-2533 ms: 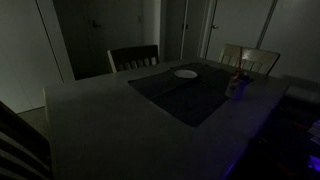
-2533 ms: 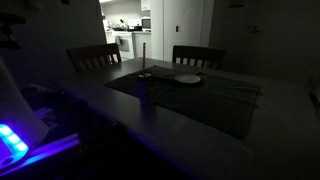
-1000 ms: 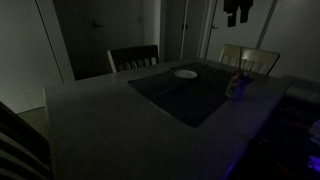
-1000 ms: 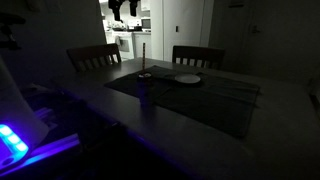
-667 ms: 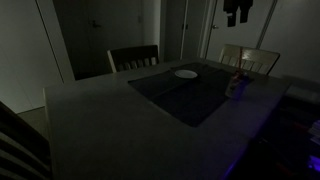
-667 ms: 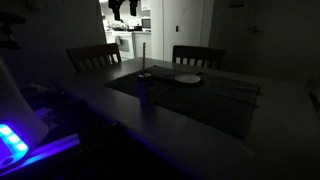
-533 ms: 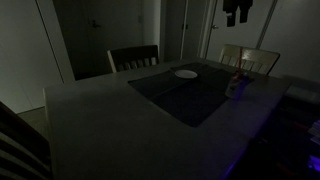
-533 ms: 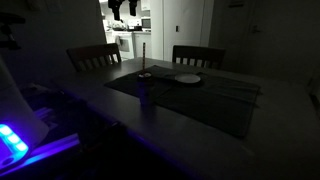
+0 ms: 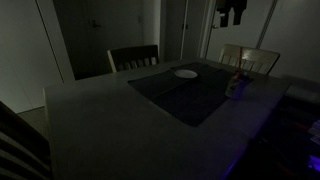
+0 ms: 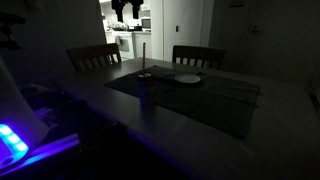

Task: Remove the straw from the can and put it on the table

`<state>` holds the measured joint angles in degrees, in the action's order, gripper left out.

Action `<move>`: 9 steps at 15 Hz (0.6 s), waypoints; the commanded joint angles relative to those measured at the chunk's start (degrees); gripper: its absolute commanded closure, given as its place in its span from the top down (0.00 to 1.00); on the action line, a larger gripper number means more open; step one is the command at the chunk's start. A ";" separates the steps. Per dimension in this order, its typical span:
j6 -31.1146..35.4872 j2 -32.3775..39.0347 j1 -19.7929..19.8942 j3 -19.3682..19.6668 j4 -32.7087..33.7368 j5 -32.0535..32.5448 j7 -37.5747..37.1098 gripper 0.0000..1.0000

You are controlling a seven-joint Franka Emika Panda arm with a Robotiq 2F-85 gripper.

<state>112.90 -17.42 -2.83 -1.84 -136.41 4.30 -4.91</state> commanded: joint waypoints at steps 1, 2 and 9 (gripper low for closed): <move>4.35 5.04 2.16 1.02 1.55 1.83 1.03 1.00; 5.74 6.31 2.72 1.56 1.66 2.44 1.24 1.00; 8.47 10.56 5.76 4.33 3.13 5.21 -0.69 1.00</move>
<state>121.33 -8.58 1.62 2.07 -134.84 8.46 -5.07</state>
